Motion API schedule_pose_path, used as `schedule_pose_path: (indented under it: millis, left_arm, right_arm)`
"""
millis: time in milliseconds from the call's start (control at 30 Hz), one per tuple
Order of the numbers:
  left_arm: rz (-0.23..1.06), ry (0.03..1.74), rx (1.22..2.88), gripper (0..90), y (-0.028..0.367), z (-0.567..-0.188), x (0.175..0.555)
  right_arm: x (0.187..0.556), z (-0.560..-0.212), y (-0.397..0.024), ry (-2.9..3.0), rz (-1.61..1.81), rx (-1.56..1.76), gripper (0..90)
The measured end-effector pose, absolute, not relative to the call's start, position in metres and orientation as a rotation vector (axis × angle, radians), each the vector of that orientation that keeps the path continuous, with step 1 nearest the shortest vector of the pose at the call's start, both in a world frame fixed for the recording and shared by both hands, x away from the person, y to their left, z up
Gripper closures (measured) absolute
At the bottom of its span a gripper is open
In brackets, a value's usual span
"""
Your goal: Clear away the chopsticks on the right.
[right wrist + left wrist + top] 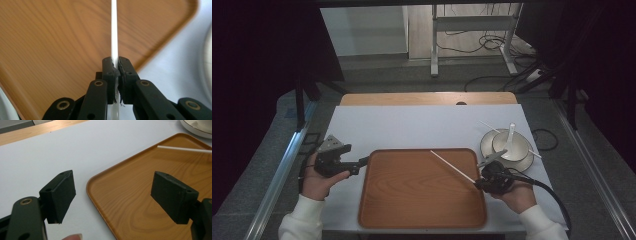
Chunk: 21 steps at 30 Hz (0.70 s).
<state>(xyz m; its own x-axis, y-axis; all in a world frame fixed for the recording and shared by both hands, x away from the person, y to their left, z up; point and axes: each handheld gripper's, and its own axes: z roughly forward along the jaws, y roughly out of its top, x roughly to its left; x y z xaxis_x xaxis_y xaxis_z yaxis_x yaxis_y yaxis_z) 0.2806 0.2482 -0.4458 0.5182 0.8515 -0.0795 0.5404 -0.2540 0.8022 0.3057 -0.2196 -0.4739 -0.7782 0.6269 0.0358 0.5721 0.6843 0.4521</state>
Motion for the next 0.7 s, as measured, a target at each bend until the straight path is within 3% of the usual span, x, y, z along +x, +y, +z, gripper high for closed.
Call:
schedule_pose_path:
  millis: [700]
  left_arm:
    - [0.481,1.145,1.937,19.7,0.249,-0.446,0.281]
  right_arm:
    - [0.297,-0.492,-0.198,2.846,0.668,0.922,84.8]
